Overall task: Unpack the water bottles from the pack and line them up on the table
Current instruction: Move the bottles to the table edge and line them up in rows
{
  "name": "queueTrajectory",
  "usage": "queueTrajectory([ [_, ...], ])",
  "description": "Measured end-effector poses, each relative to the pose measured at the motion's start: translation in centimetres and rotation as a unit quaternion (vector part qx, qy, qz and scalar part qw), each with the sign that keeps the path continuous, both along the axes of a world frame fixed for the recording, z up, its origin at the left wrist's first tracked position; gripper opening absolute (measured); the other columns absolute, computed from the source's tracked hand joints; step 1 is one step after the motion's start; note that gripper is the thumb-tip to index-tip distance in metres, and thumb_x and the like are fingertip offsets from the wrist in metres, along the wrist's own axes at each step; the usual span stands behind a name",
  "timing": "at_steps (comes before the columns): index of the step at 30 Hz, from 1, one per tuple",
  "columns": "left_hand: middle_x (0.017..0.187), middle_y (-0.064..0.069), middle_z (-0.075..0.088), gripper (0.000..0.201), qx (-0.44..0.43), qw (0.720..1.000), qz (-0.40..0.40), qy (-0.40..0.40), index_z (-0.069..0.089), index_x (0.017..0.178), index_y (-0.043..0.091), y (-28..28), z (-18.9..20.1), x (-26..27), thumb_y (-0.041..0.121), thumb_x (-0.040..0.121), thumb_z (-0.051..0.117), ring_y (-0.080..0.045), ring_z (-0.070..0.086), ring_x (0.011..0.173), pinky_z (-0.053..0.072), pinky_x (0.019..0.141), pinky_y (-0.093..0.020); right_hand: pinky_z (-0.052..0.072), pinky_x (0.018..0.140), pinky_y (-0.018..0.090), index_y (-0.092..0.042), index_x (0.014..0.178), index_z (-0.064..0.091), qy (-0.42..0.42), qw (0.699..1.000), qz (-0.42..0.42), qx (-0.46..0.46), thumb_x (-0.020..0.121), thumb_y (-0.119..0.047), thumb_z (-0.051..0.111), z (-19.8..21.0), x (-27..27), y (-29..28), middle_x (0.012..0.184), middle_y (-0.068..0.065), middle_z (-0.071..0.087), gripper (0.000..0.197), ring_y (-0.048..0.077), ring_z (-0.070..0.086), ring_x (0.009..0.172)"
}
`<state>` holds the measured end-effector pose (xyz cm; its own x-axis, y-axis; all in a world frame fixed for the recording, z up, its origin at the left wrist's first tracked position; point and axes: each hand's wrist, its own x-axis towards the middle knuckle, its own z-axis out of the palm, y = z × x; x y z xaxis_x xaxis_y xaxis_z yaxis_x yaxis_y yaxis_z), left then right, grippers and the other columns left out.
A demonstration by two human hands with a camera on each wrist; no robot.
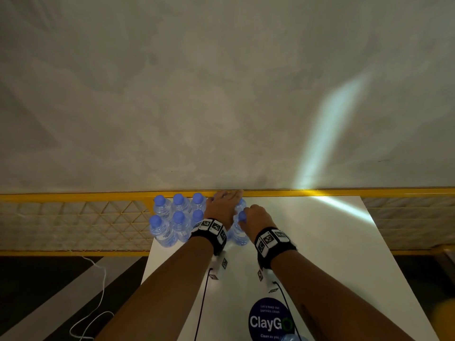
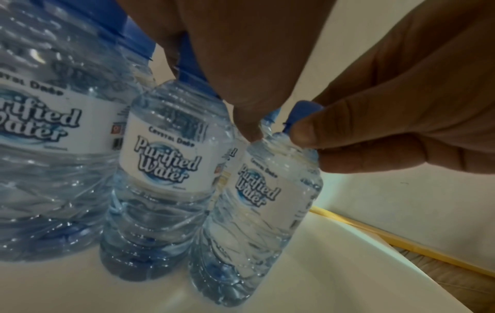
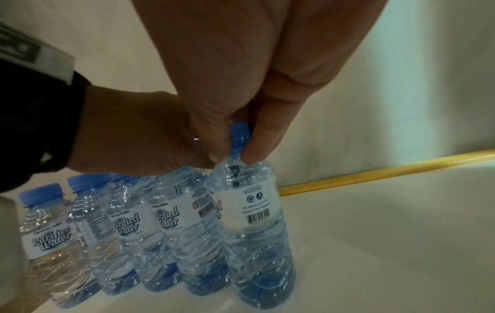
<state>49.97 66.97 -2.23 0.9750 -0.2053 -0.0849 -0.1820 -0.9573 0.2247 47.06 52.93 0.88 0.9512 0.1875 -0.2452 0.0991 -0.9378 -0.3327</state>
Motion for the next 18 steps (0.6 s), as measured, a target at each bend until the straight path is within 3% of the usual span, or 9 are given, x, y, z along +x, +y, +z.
queueTrajectory([
  [3, 0.169, 0.009, 0.023, 0.073, 0.033, 0.999, -0.010, 0.015, 0.011, 0.163, 0.033, 0.0, 0.8, -0.3, 0.026, 0.104, 0.054, -0.024, 0.017, 0.155, 0.025, 0.121, -0.058, 0.042, 0.082, 0.027, -0.005, 0.118, 0.059, 0.031, 0.999, -0.012, 0.022, 0.093, -0.027, 0.056, 1.3, -0.5, 0.0, 0.119, 0.014, 0.056, 0.033, 0.030, 0.057, 0.111],
  [5, 0.172, 0.008, 0.010, 0.077, 0.028, 0.999, 0.004, 0.020, 0.001, 0.164, 0.033, -0.2, 1.8, -1.1, 0.027, 0.105, 0.052, -0.024, 0.005, 0.158, 0.015, 0.123, -0.064, 0.044, 0.094, 0.032, -0.004, 0.132, 0.045, 0.047, 0.998, -0.020, 0.044, 0.089, -0.034, 0.065, 2.3, -1.8, -0.9, 0.129, 0.013, 0.047, 0.056, 0.030, 0.052, 0.118],
  [6, 0.172, 0.007, 0.011, 0.077, 0.013, 1.000, 0.019, 0.009, 0.002, 0.164, 0.032, -0.3, 2.6, -1.7, 0.028, 0.105, 0.051, -0.024, 0.005, 0.159, 0.014, 0.123, -0.065, 0.045, 0.097, 0.036, -0.005, 0.138, 0.035, 0.048, 0.997, -0.025, 0.062, 0.083, -0.039, 0.071, 3.1, -2.9, -1.6, 0.134, 0.013, 0.042, 0.074, 0.030, 0.051, 0.121],
  [8, 0.166, 0.000, 0.031, 0.065, -0.028, 0.998, 0.028, -0.048, 0.023, 0.161, 0.024, -0.5, 4.2, -3.9, 0.027, 0.103, 0.052, -0.029, 0.026, 0.152, 0.030, 0.117, -0.061, 0.047, 0.097, 0.039, -0.011, 0.141, 0.029, 0.023, 0.994, -0.039, 0.099, 0.076, -0.046, 0.075, 4.7, -6.2, -3.4, 0.136, 0.010, 0.040, 0.087, 0.028, 0.052, 0.119],
  [10, 0.144, -0.007, 0.056, 0.042, -0.121, 0.988, -0.011, -0.100, 0.055, 0.142, 0.015, -1.1, 5.3, -7.0, 0.023, 0.101, 0.051, -0.033, 0.054, 0.127, 0.048, 0.099, -0.048, 0.049, 0.093, 0.037, -0.017, 0.134, 0.040, 0.014, 0.996, -0.006, 0.093, 0.078, -0.048, 0.072, 5.8, -10.2, -5.7, 0.129, 0.005, 0.047, 0.071, 0.023, 0.056, 0.111],
  [11, 0.133, -0.007, 0.061, 0.033, -0.173, 0.980, -0.036, -0.090, 0.063, 0.131, 0.014, -1.6, 5.7, -9.1, 0.022, 0.101, 0.051, -0.031, 0.059, 0.115, 0.050, 0.093, -0.041, 0.049, 0.091, 0.035, -0.019, 0.128, 0.047, 0.027, 0.996, 0.018, 0.087, 0.080, -0.048, 0.070, 6.5, -12.5, -7.2, 0.123, 0.002, 0.052, 0.061, 0.020, 0.057, 0.107],
  [14, 0.119, -0.001, 0.065, 0.027, -0.203, 0.971, -0.124, 0.038, 0.069, 0.125, 0.021, -4.2, 6.5, -16.5, 0.031, 0.101, 0.060, -0.018, 0.064, 0.097, 0.051, 0.088, -0.032, 0.049, 0.083, 0.030, -0.025, 0.106, 0.059, 0.102, 0.992, 0.062, 0.049, 0.082, -0.048, 0.066, 7.9, -20.1, -11.6, 0.103, -0.004, 0.060, 0.035, 0.016, 0.058, 0.094],
  [18, 0.112, 0.004, 0.065, 0.036, -0.180, 0.941, -0.244, 0.151, 0.068, 0.120, 0.033, -8.1, 4.4, -24.4, 0.054, 0.092, 0.059, -0.015, 0.063, 0.101, 0.054, 0.091, -0.038, 0.043, 0.088, 0.026, -0.029, 0.116, 0.057, 0.174, 0.982, 0.071, 0.017, 0.083, -0.045, 0.063, 8.3, -28.5, -14.4, 0.103, -0.009, 0.049, 0.037, 0.015, 0.055, 0.106],
])
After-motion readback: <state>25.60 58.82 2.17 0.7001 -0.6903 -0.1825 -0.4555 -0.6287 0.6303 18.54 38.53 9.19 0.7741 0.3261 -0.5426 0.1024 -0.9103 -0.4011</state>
